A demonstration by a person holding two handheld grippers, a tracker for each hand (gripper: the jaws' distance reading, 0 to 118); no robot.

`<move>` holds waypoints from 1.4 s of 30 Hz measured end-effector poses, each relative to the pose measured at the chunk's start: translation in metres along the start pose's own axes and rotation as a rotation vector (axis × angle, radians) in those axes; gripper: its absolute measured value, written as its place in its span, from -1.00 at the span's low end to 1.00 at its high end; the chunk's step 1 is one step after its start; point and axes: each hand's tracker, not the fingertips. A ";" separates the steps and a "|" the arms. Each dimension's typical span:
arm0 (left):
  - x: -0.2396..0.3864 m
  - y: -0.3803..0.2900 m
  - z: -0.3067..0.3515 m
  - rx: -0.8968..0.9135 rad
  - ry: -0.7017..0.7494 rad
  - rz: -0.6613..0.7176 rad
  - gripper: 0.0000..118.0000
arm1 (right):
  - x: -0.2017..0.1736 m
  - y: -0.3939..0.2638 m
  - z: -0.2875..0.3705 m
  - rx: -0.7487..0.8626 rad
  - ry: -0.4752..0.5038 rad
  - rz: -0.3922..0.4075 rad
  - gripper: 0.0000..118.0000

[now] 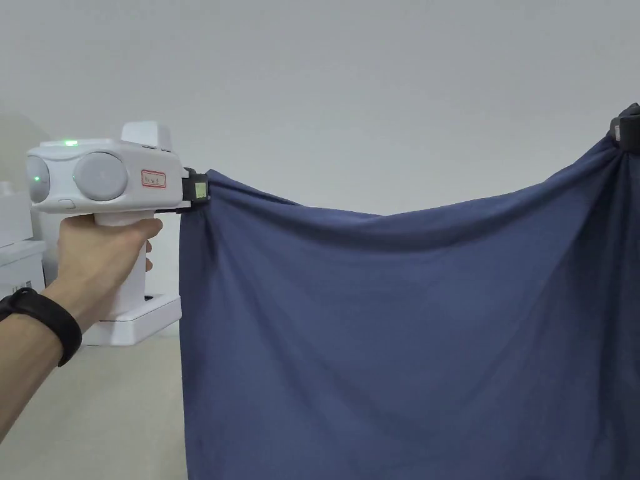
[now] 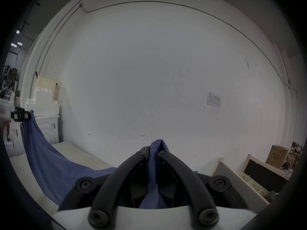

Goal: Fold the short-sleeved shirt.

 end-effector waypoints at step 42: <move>-0.011 -0.448 0.351 -0.440 -0.116 0.445 -0.88 | -0.104 -0.461 0.394 -0.502 0.336 -0.399 -0.91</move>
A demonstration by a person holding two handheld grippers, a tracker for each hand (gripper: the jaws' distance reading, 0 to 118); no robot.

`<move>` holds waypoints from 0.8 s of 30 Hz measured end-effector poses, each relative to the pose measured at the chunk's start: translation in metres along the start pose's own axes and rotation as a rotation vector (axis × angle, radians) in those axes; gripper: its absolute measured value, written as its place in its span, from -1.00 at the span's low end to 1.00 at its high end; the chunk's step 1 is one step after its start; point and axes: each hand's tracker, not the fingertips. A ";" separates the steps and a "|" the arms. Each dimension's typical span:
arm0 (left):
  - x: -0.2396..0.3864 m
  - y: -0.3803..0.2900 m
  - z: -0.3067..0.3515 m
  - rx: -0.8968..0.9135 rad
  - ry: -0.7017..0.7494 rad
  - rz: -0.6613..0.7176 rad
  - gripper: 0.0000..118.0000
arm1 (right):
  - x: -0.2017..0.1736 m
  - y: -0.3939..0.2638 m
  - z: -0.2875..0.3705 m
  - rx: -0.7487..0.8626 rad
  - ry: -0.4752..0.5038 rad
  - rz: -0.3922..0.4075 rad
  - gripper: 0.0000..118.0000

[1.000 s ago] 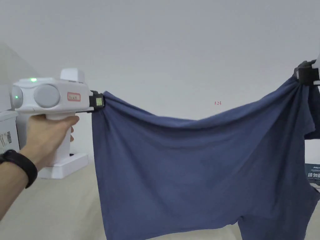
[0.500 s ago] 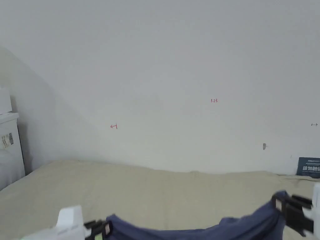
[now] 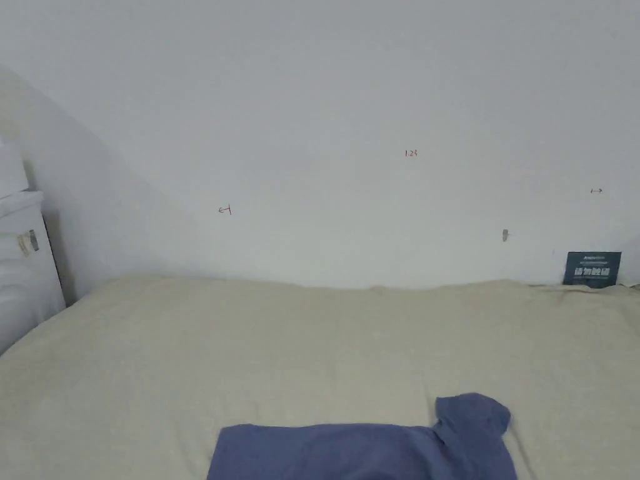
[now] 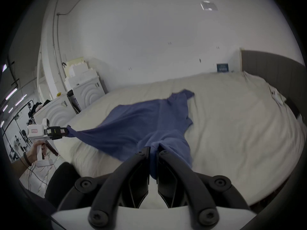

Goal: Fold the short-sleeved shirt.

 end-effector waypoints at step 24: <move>0.055 0.024 0.103 0.266 0.189 -0.188 0.95 | -0.018 0.016 0.073 0.261 -0.152 -0.112 0.88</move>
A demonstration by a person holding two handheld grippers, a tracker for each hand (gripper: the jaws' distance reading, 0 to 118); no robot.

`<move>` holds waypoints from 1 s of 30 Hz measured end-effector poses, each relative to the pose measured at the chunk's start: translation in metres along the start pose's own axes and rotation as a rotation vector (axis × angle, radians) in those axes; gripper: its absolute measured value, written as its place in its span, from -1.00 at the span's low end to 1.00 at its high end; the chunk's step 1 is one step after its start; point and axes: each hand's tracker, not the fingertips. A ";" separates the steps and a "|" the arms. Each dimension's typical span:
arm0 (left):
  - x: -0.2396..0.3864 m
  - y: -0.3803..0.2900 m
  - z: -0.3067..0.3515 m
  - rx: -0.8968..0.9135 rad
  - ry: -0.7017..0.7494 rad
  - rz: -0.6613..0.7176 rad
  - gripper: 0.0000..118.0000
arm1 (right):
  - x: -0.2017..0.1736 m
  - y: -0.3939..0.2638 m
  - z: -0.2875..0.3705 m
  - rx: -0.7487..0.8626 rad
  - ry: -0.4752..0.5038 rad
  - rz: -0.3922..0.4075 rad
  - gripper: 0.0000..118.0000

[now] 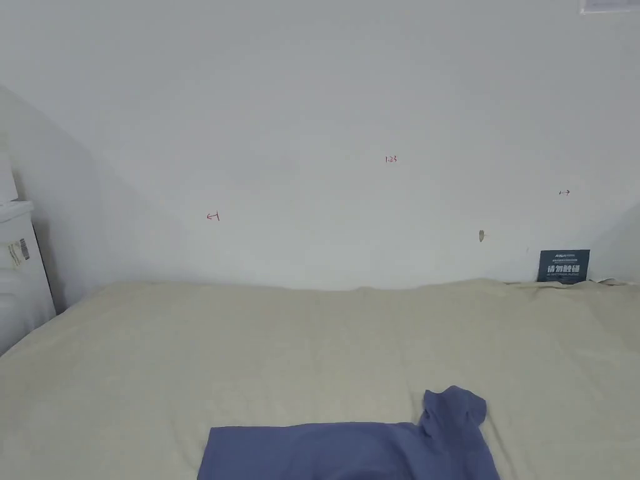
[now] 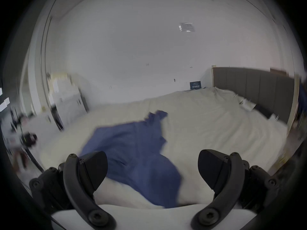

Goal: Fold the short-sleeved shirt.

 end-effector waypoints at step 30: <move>0.095 -0.016 0.011 -0.016 -0.210 -0.092 -1.00 | -0.085 -0.008 -0.006 -0.007 0.020 0.133 -0.99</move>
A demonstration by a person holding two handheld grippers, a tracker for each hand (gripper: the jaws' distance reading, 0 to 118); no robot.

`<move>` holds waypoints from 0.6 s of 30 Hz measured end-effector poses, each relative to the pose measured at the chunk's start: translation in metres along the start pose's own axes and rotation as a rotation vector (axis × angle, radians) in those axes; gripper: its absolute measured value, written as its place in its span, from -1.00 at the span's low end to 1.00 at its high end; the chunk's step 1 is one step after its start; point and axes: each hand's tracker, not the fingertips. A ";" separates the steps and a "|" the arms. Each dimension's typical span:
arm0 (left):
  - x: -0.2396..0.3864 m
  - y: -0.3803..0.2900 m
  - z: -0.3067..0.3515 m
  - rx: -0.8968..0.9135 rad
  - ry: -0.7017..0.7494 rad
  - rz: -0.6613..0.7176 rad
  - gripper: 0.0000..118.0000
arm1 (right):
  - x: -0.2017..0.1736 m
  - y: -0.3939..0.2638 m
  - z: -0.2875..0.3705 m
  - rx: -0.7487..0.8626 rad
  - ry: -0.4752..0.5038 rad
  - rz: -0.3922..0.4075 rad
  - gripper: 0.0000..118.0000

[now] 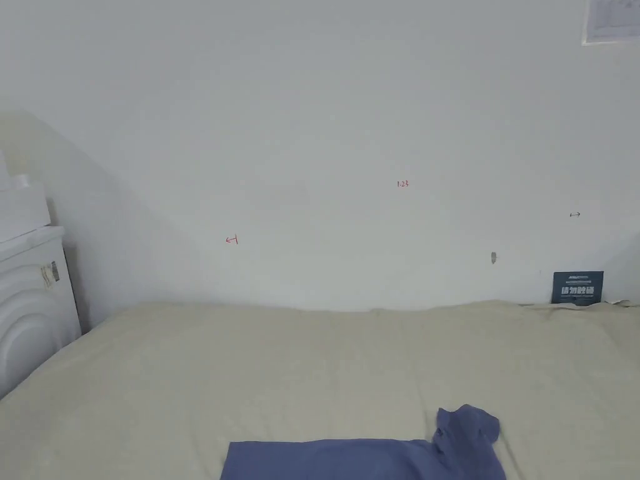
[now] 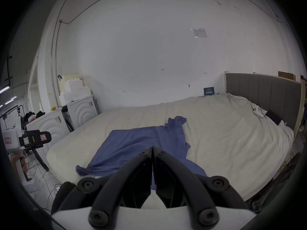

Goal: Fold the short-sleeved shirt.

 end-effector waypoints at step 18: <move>-0.046 -0.003 -0.050 -0.158 0.081 0.070 -1.00 | 0.013 -0.018 -0.016 -0.103 0.017 -0.034 -0.99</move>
